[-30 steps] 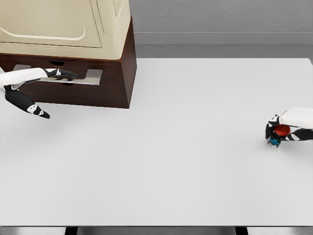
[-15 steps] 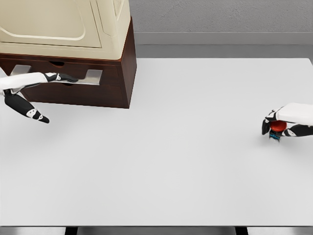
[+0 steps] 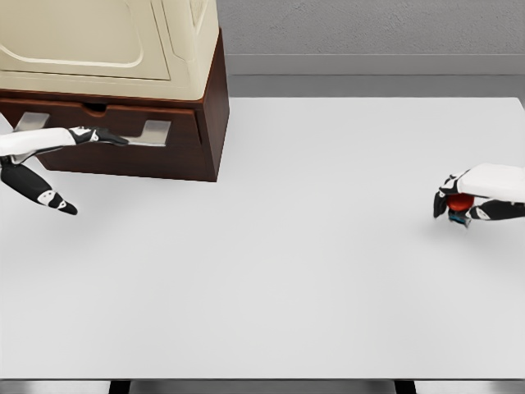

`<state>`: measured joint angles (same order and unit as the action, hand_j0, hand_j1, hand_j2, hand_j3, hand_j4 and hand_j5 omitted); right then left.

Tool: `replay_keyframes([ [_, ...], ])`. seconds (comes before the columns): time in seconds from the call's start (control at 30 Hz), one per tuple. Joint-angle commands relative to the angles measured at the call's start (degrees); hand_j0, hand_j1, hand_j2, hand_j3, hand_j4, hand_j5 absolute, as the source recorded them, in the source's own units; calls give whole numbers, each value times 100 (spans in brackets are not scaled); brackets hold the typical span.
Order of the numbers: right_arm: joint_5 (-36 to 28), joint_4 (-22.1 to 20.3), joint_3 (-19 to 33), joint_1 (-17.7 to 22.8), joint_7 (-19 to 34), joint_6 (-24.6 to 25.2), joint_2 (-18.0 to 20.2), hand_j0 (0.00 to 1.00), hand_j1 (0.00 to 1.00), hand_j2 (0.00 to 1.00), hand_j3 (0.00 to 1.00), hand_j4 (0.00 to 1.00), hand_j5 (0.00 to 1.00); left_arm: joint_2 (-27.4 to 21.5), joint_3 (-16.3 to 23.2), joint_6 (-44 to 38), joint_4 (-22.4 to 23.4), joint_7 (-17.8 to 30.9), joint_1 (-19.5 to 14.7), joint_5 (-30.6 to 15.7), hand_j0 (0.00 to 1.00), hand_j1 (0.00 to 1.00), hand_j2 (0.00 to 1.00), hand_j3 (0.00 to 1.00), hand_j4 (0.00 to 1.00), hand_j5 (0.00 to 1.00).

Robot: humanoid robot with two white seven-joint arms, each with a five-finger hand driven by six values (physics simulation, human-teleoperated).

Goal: Open the cabinet drawer with left arm, and place a switch into the drawer with right arm

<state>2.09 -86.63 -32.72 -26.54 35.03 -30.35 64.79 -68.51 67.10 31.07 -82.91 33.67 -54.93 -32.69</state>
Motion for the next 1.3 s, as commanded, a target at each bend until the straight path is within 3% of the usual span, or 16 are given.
replay_keyframes([
  [0.0, -33, -3, 3, -17, -3, 20, -11, 48, 48, 48, 48, 48, 48, -31, -4, -13, -14, 25, 0, -27, 100, 100, 100, 100, 100, 100],
  [0.47, -42, -3, -6, -229, -3, 29, -318, 48, 48, 48, 48, 48, 48, -31, -4, -13, -120, 133, 105, -35, 100, 100, 100, 100, 100, 100],
  [1.27, -33, 33, -41, -527, -3, 47, -995, 48, 48, 48, 48, 48, 48, -435, -57, 4, -533, 133, 193, -35, 100, 100, 100, 100, 100, 100],
])
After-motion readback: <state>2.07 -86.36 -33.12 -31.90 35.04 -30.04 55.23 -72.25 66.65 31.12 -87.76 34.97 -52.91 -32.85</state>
